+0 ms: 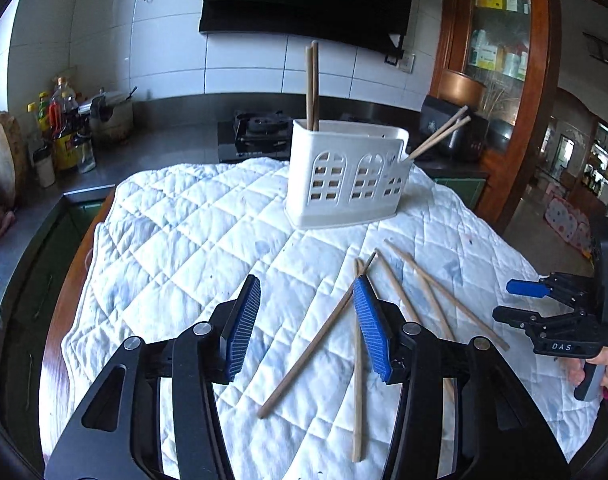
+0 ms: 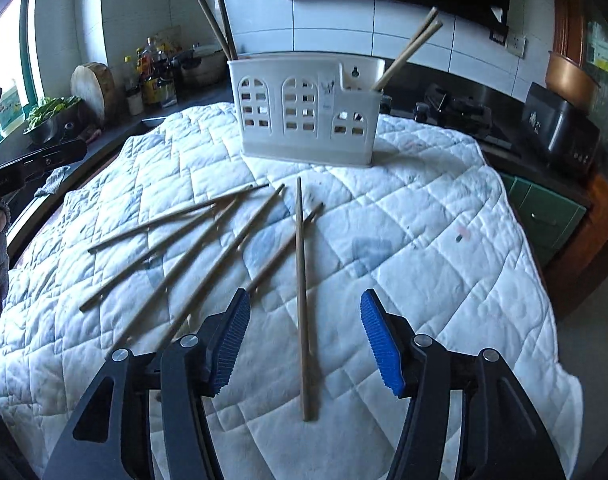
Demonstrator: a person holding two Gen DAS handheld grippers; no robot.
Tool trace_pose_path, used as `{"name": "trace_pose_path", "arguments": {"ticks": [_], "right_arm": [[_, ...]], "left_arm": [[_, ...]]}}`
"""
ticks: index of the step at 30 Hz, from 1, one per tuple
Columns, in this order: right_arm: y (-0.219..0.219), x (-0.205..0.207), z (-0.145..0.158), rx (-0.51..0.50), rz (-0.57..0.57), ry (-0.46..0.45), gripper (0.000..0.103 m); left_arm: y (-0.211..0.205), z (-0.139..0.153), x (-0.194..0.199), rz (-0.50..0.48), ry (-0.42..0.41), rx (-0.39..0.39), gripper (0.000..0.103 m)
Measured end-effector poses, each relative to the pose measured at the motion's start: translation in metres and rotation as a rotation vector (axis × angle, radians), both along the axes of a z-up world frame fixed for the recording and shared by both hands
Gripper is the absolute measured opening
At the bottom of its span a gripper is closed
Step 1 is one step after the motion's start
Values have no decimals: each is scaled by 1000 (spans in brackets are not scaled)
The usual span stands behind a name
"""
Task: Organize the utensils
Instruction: 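Close the left tool on a chopstick while the right tool grasps another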
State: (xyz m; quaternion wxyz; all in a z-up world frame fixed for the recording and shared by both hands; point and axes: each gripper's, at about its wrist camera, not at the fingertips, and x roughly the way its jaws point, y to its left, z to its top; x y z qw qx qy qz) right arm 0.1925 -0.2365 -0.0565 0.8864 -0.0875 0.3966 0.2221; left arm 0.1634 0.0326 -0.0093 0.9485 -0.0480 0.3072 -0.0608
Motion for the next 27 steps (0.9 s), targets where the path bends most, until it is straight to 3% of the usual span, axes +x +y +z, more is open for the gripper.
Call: {"name": "trace_pose_path", "arguments": {"ticks": [12,22,25,27], "right_arm": [[5,2,-26,6,-1,66,32],[5,6,-36,-11,-20,82,22],[5,6,-35,-24,-26,74,9],[5,6,-36,-30,-25,72,9]], "left_arm": [[10,-38,-11,19,89,38,50],[3,-61,-9,-34,156,67,50],[1,-67,-3,-43,174,82,50],[1,-70,1,-54,188,77,50]]}}
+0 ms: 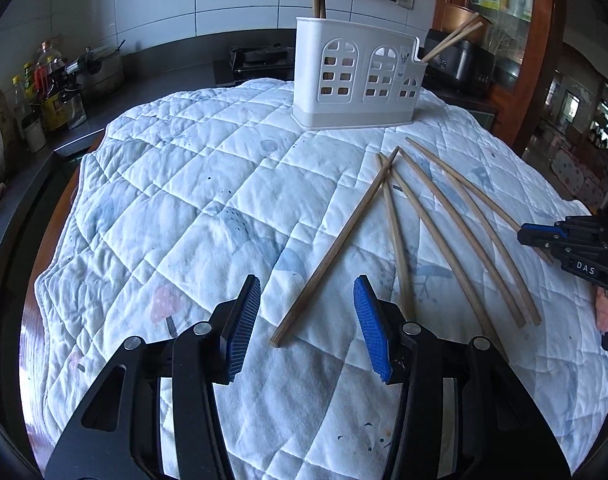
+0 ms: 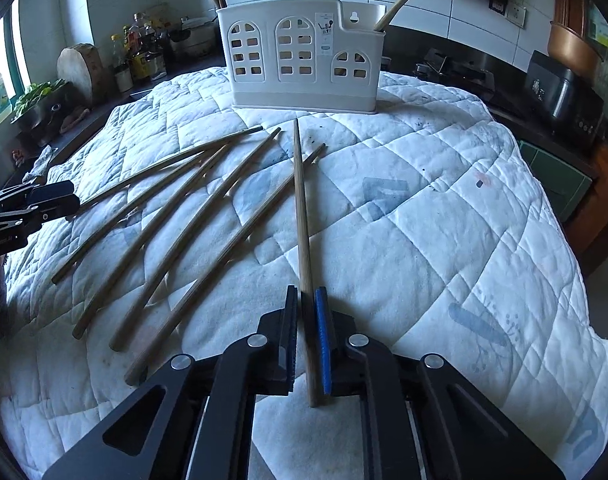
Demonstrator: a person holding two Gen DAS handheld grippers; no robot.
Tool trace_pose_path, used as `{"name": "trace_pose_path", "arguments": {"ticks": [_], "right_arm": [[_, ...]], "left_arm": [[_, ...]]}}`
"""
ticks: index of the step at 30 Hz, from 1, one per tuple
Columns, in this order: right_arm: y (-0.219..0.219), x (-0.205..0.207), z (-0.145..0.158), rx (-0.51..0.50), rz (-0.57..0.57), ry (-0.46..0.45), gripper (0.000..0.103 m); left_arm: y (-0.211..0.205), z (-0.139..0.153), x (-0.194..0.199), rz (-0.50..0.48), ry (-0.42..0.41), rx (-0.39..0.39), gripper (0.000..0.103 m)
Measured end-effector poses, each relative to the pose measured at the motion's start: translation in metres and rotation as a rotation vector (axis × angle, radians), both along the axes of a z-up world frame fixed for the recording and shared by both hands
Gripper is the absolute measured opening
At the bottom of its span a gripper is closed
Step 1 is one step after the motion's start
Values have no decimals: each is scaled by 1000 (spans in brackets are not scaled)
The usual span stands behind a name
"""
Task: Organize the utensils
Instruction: 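Close the left tool on a chopstick while the right tool grasps another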
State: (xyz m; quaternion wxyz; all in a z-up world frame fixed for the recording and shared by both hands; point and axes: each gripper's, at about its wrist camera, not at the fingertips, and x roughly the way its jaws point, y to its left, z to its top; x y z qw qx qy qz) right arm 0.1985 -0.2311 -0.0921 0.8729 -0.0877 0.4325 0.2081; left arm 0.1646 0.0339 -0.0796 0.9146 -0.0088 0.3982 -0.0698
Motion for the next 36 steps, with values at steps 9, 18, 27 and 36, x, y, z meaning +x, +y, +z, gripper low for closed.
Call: {"name": "trace_pose_path", "arguments": {"ticks": [9,18,27,36], "right_arm": [[-2,0,0,5,-6,-3,7],[-3,-1,0,9,-9,-2,7],[-4,-3,1,13,-18,-8,7],[-9,-19,34,37,-26,-104,7]], "left_arm": [[-7,-10,18,-70,46,36,35],[-6,-14,23,-106,59,48,26],[-24,-11,15,-119,36,131,6],[-20,15,-2,-85,-34,62,6]]}}
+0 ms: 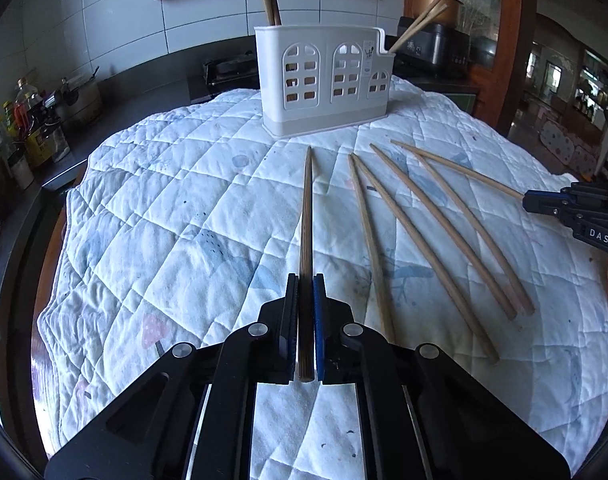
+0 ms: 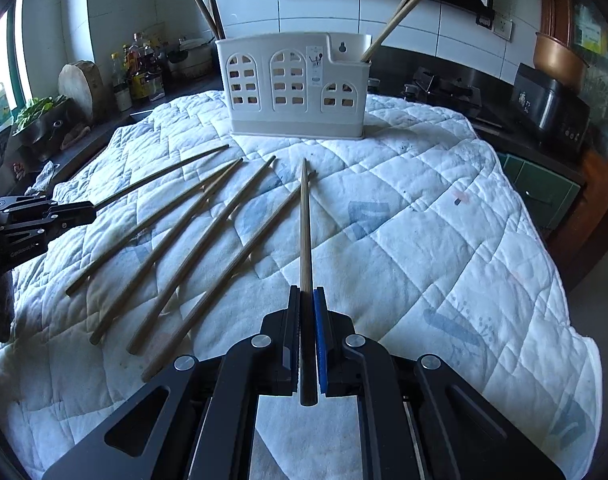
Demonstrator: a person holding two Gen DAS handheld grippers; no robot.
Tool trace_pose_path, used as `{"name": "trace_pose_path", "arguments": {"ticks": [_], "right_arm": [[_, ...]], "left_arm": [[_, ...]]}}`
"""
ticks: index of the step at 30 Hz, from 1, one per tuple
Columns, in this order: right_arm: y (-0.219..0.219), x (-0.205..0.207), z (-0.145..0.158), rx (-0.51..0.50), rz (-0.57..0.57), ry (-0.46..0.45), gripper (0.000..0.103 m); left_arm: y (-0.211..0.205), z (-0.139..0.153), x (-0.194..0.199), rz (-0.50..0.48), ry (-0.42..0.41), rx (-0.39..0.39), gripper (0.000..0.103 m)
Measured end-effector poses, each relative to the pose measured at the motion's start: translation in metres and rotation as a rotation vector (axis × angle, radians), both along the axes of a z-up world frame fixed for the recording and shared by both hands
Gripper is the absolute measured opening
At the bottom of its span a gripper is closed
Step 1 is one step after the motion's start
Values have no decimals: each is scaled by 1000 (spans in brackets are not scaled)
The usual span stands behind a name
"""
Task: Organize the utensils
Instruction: 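Close the left tool on a chopstick while the right tool grasps another, then lift the left tool's chopstick over the white caddy while the right tool carries its own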
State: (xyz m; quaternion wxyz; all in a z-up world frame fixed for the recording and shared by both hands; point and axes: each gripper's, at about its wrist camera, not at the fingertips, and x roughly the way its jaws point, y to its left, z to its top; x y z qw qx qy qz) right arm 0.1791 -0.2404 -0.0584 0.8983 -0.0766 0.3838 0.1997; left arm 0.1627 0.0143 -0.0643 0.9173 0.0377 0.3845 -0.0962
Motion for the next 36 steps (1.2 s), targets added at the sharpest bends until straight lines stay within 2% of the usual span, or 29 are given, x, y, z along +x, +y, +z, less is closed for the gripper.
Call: {"name": "trace_pose_path", "arguments": {"ticks": [7,13,17,36], "right_arm": [[1,-1,49,37,8,-114,7],[4,9,82,57,18,-170,7],[8,18,98,61,25,-191,7],[22,49,159,22,57,-263,7]], "left_arm": [[-1,29,-6,-4,-66,-59,6],[-2,51,-7,-14,-111,-101,6],[3,63,-1,-16,-109,-172,6],[6,116,32,-43,-118,-150,6]]}}
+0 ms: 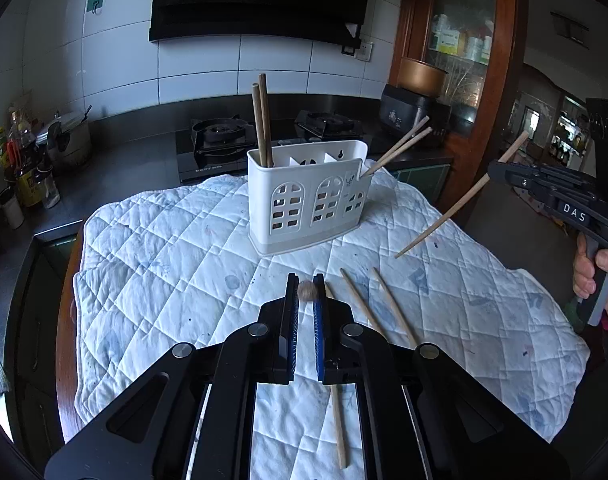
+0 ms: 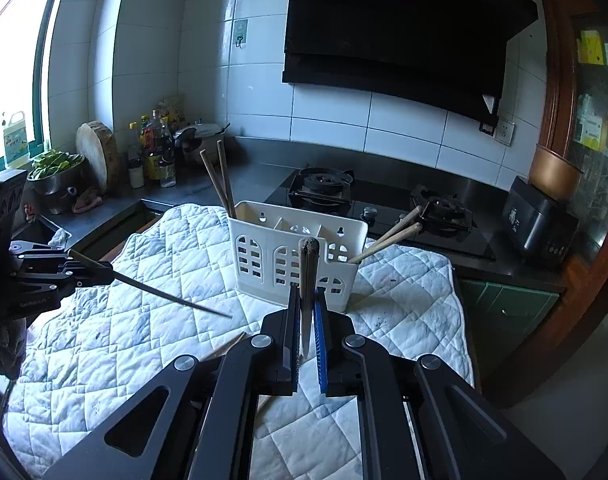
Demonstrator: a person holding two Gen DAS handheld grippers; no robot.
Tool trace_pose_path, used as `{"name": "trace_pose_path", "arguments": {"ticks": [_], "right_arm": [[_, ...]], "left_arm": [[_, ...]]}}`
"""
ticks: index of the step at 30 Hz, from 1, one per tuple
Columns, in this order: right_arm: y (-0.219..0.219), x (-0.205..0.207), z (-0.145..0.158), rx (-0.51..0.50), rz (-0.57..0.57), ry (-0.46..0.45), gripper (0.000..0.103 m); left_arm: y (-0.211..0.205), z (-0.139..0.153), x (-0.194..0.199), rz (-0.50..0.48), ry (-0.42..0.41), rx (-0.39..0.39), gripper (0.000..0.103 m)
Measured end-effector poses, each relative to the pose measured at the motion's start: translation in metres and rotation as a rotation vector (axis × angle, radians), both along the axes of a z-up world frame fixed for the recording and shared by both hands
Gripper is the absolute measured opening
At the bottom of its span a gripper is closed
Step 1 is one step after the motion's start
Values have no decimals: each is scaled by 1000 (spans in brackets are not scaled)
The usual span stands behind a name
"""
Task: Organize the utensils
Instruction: 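Lift the left tool's chopstick over the white caddy while the right tool carries its own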
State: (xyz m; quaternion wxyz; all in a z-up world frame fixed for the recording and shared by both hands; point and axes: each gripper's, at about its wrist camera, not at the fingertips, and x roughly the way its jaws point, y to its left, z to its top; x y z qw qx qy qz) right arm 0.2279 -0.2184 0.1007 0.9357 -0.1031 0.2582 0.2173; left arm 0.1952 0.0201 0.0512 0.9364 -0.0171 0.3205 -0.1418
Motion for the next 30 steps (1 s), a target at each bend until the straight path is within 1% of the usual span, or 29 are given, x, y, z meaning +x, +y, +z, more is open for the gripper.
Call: {"name": "trace_pose_path", "arguments": {"ticks": [7,11,15,19,21,22,24,30], "right_arm": [[1,30,47,2,-4,-29,7],[0,53,71,21,-22,-34,7],[2,76,84,25,-44,-43,7],[4,94,86,32,-57,-39,7],[6,105,83,37,-62,-23,7],[7,109,81,39,-65,-16,7],[8,116,75,40,-68,1,7],[14,129,56,34,-66,41,7]], "left_arm": [[-17,37,17,-36,-64,15,6],[-27,69,32,-44,-128,17,6],[-34,105,48,-33,-201,6,6],[-36,134,69,9,-271,-6,6],[-38,143,76,40,-313,3,6],[-38,145,82,49,-322,-5,6],[-38,146,93,71,-328,-18,6],[-42,135,118,128,-341,0,6]]}}
